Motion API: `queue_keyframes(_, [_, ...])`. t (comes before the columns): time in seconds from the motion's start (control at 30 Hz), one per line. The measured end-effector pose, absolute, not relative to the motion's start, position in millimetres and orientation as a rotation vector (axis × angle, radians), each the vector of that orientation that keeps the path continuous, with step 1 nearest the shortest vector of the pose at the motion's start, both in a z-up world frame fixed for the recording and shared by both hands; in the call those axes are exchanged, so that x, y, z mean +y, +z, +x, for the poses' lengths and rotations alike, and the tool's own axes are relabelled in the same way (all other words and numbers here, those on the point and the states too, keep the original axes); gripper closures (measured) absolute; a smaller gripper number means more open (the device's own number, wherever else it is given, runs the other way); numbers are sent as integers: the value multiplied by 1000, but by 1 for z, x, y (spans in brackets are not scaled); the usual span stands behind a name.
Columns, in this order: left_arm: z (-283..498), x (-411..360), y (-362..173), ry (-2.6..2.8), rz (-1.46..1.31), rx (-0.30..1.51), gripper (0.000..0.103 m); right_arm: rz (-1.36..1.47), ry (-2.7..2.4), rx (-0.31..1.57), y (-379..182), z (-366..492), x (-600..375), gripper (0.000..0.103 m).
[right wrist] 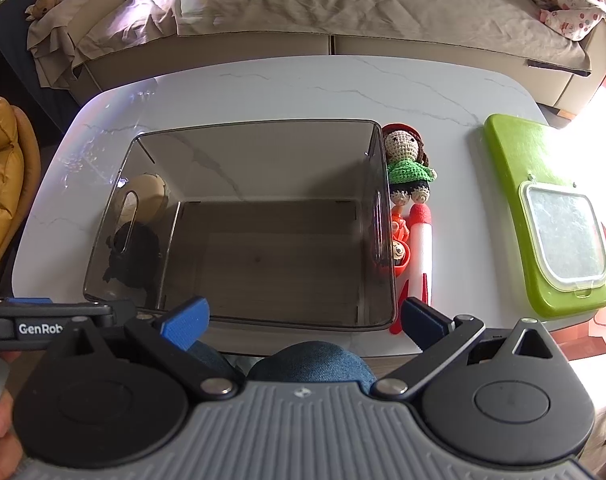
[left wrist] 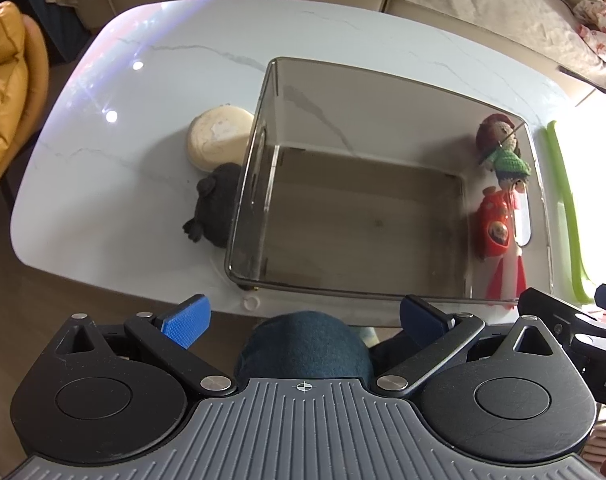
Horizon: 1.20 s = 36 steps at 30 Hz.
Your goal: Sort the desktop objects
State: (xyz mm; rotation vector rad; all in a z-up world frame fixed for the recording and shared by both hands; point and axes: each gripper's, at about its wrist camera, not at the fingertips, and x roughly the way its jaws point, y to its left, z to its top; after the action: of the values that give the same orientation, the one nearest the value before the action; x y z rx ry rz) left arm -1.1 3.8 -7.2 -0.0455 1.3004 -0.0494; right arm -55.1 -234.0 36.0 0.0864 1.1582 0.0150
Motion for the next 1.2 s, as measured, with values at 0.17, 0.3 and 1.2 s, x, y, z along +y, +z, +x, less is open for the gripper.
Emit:
queue_keyframes(0.17, [-1,3,-7,-49,-45,1301,0,86,18,1161,36,-56,-233,0])
queue_keyframes(0.3, [-1,2,-6,-48,-45,1299,0,89,15,1163,36,-56,-234,0])
queue_keyframes(1.2, [2,3,-8,-43,-36,1287,0,94,14,1169,32,-55,-236,0])
